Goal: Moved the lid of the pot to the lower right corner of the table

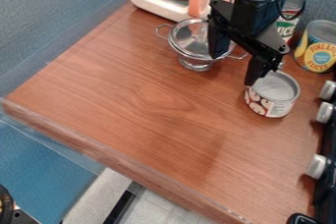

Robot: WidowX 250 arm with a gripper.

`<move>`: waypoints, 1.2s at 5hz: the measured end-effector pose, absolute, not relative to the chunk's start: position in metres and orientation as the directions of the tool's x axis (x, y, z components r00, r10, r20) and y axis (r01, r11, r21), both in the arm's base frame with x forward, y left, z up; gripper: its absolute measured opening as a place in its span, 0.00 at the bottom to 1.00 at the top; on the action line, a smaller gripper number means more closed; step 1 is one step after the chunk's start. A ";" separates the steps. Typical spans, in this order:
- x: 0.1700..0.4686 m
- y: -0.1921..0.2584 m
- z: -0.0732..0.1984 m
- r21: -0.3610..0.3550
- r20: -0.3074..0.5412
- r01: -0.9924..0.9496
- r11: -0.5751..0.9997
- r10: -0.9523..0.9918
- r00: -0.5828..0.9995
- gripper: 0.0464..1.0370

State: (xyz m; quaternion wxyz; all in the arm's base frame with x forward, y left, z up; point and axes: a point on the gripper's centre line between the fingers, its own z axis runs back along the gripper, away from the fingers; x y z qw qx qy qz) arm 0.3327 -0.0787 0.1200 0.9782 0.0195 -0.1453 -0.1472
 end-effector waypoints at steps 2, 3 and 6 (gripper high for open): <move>0.336 -0.063 0.115 0.059 0.246 0.243 0.968 -0.250 0.937 0.96; 0.346 -0.042 0.127 0.047 0.266 0.180 0.983 -0.186 0.946 0.96; 0.399 -0.012 0.147 0.071 0.319 0.153 0.986 -0.168 0.933 0.96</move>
